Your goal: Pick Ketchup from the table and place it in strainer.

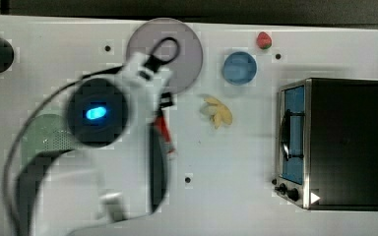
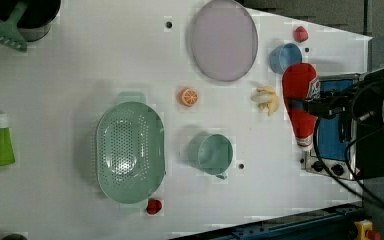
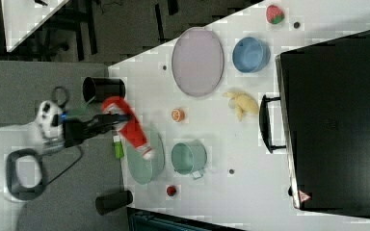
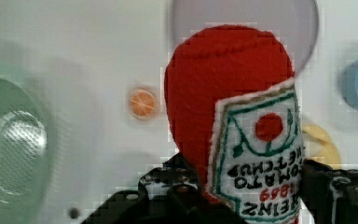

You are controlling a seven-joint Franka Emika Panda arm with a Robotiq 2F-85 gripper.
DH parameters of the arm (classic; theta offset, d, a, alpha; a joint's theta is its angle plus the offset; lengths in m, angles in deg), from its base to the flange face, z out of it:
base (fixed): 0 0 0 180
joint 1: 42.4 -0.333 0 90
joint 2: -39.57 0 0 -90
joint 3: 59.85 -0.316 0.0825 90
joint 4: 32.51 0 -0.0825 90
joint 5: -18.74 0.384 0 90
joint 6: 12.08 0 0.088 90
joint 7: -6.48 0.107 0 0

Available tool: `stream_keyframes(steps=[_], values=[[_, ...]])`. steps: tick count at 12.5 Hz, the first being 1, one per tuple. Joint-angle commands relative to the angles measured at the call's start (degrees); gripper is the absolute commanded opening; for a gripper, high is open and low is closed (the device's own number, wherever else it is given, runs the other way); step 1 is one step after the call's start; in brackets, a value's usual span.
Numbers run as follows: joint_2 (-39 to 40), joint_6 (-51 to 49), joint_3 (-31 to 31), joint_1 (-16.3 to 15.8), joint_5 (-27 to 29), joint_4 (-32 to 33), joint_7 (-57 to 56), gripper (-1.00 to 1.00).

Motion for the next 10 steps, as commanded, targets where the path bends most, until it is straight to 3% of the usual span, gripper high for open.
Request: stream_keyframes(steps=[1,6,10], values=[[4.1,-2.36,-6.99,-3.67,-0.14,1.58,19.9,0.21],[12.33,6.87,-17.99,-4.99,-0.07,1.08,41.33,0.21],[21.58,14.78,-20.71,-7.22,-2.66,1.08,49.29,0.21]])
